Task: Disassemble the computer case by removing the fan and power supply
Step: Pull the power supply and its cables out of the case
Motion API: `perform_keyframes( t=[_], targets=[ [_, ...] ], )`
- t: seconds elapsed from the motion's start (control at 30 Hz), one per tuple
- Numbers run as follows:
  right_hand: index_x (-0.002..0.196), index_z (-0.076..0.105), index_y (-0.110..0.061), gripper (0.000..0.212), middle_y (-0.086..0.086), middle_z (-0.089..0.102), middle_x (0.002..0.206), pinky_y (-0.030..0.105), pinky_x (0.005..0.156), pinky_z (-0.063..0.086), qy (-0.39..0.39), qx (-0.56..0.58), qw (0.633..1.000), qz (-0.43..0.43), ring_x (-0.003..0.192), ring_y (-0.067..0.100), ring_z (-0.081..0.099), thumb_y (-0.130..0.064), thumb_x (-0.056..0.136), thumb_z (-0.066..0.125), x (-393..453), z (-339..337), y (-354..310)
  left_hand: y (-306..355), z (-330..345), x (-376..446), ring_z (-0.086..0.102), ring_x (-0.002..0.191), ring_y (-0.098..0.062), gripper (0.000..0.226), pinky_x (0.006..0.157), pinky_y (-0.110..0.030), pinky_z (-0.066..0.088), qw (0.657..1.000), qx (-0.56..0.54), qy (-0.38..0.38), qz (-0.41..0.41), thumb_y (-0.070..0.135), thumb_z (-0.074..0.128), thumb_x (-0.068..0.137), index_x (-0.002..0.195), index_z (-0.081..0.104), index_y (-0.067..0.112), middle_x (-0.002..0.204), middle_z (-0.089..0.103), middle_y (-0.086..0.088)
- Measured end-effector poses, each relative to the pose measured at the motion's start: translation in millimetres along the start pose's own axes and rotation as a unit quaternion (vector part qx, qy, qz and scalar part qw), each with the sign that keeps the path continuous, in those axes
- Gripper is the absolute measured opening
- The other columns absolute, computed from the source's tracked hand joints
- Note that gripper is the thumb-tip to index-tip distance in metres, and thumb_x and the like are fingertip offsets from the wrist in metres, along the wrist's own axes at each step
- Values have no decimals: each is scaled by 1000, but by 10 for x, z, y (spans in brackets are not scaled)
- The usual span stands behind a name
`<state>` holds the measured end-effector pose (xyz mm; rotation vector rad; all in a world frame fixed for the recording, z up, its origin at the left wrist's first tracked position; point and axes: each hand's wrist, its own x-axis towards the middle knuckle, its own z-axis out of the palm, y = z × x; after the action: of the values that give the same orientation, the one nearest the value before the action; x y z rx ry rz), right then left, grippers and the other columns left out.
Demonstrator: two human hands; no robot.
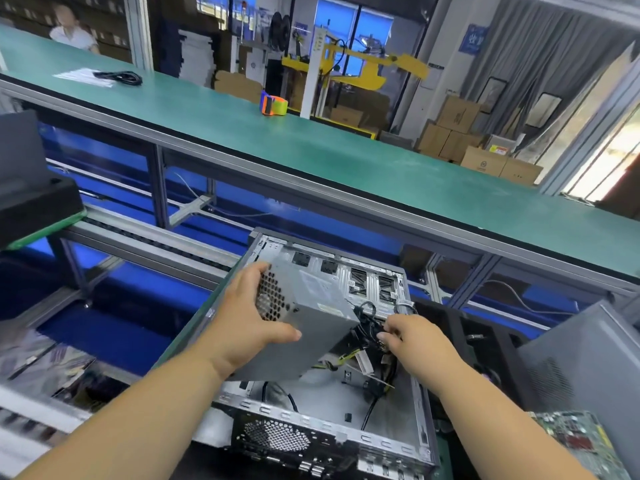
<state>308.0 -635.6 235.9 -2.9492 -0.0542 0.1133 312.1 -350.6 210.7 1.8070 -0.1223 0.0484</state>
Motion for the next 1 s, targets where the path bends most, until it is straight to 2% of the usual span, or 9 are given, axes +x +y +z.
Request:
perform_keyframes(
  t=[0.07,0.23,0.3,0.4,0.53,0.6,0.7,0.87,1.0],
  targets=[
    [71,46,-26,30,-5,49,69,32,68,36,5,19,1000,6,77,18,45,-35,98,56,-19,16,12,-62,112,5,44,124,-14,105,104,-41,42,999,-3,-33,-19,42,84,41,133,33,46,134,42,17],
    [78,53,-26,22,-4,54,78,37,85,44,37,48,998,16,87,19,50,-35,98,54,-47,75,41,-213,171,41,48,119,-15,103,101,-39,45,994,30,-74,-74,38,85,41,131,35,43,135,43,13],
    [83,57,-25,19,-7,53,79,36,85,43,47,43,998,11,86,18,50,-36,98,54,-48,100,51,-257,144,74,52,115,-19,102,97,-40,49,989,53,-89,-101,31,87,41,130,38,38,132,46,7],
    [90,62,-24,17,-3,57,87,37,87,43,62,41,997,5,91,20,52,-37,98,54,-61,162,45,-288,112,94,57,113,-26,105,95,-44,52,984,9,-106,-146,15,86,43,134,37,31,131,52,-4],
    [92,64,-27,18,-4,59,90,37,89,40,83,51,995,11,98,19,51,-39,99,53,-65,267,20,-273,83,98,56,116,-20,105,102,-34,46,977,62,-143,-146,1,87,58,140,30,34,133,53,0],
    [93,65,-27,20,-4,62,93,37,90,40,95,51,994,19,101,19,52,-40,99,52,-51,297,9,-234,64,96,55,113,-16,107,97,-28,45,970,122,-160,-140,7,87,61,140,22,38,133,49,6],
    [92,65,-27,21,-5,64,91,37,90,40,109,52,992,24,101,19,53,-41,99,51,-28,331,4,-178,20,86,54,111,-19,121,94,-30,46,955,206,-160,-142,12,89,59,144,8,42,132,43,7],
    [89,66,-28,18,-8,58,85,39,90,41,119,69,990,16,97,19,54,-38,97,53,-14,395,12,-124,-105,64,55,106,-17,109,89,-30,47,944,277,-100,-146,15,92,54,141,28,30,125,54,4],
    [89,65,-29,16,-8,61,88,39,93,37,115,85,990,0,98,19,52,-34,96,53,-14,440,45,-2,-73,3,50,112,-18,110,93,-31,46,889,433,-84,-127,35,91,57,144,26,23,138,40,3]
  ],
)
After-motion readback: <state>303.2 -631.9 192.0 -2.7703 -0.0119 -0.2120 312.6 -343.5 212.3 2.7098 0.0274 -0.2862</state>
